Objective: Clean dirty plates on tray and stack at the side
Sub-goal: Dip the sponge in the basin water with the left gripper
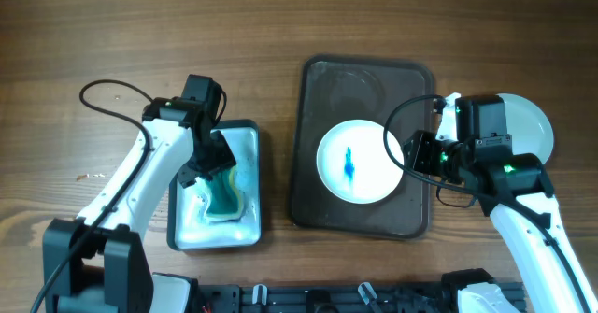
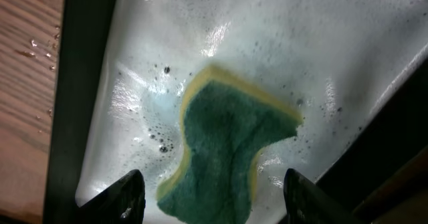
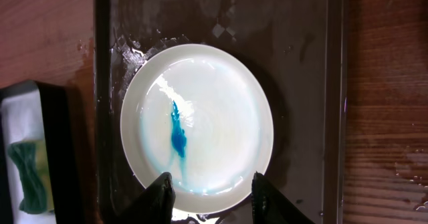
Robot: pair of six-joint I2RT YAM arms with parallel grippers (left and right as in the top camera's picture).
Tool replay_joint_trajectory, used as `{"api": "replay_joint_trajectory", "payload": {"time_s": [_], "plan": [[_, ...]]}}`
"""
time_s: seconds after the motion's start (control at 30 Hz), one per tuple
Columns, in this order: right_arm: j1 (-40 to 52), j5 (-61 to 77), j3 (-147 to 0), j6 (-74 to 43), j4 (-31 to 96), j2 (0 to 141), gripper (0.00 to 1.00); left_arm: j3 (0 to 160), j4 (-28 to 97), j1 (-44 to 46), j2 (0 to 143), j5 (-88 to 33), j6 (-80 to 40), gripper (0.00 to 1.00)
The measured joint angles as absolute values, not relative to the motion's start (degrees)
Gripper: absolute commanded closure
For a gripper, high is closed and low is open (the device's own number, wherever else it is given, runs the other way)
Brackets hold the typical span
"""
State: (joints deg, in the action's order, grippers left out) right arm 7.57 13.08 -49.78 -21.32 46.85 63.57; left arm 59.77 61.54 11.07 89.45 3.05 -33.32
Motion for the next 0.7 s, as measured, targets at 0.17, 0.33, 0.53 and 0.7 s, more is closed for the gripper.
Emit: {"api": "replay_joint_trajectory", "payload": {"time_s": [0.17, 0.33, 0.53, 0.7], "plan": [[7.6, 13.1, -49.8, -21.3, 46.9, 63.6, 0.58, 57.1, 60.6, 11.1, 89.3, 1.4, -33.2, 0.56], [7.6, 13.1, -49.8, -21.3, 47.1, 63.6, 0.5, 48.3, 49.2, 11.1, 89.3, -0.4, -33.7, 0.83], [7.5, 10.4, -49.8, -21.3, 47.6, 64.1, 0.42, 43.3, 42.7, 11.1, 88.0, -2.1, -33.7, 0.96], [4.9, 10.2, -49.8, -20.8, 45.9, 69.0, 0.46, 45.8, 48.7, 11.1, 88.3, -2.7, -33.5, 0.96]]}}
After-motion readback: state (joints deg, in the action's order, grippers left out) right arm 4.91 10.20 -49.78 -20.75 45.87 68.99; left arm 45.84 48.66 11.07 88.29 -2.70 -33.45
